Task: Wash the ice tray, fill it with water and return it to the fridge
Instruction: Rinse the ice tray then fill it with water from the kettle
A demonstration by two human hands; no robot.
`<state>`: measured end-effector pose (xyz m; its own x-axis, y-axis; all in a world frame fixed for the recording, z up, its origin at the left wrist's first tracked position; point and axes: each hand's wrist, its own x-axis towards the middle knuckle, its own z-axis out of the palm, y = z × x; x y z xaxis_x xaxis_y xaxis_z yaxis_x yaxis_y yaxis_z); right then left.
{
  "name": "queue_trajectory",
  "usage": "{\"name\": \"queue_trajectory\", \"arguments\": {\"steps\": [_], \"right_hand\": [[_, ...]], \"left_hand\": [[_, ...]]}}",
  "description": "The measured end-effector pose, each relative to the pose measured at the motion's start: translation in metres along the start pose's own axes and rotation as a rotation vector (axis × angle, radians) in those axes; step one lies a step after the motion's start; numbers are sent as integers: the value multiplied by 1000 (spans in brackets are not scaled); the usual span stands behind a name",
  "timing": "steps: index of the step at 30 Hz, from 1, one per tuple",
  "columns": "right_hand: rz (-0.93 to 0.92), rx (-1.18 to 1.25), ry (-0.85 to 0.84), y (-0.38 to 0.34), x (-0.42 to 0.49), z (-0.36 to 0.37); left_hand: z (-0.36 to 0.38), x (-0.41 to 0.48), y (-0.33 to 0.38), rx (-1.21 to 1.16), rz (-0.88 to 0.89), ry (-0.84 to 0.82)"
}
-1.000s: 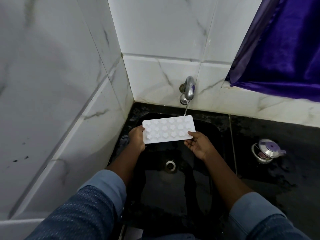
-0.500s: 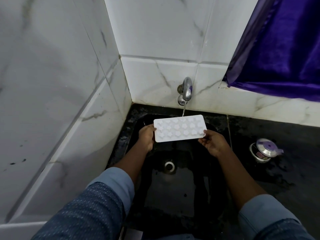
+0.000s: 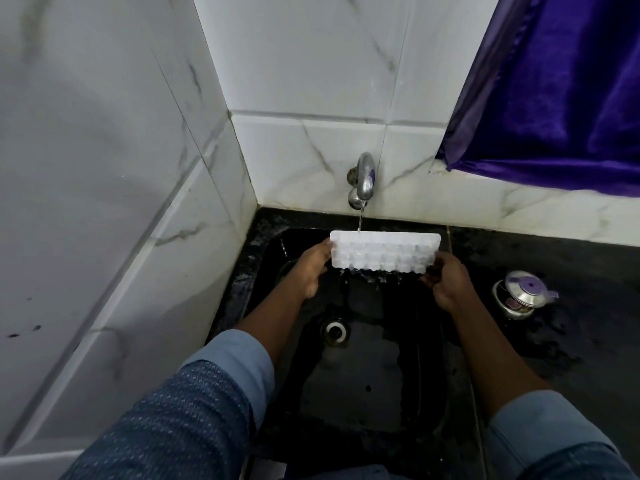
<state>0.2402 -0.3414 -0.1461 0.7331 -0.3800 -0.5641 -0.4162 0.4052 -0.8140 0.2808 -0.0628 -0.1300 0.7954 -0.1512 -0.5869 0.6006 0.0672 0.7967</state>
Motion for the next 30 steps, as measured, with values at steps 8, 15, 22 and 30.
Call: {"name": "queue_trajectory", "arguments": {"steps": [8,15,22,30], "right_hand": [[5,191,-94,5,-1,14],[-318,-211,-201,3,-7,16],[-490,-141,16,-13,-7,-1],[-483,-271,13,13,-10,14]], "left_hand": [[-18,4,-12,-279,13,166],[-27,-3,-15,-187,69,210],[-14,-9,-20,32,76,140],[-22,-9,-32,-8,-5,231]]}}
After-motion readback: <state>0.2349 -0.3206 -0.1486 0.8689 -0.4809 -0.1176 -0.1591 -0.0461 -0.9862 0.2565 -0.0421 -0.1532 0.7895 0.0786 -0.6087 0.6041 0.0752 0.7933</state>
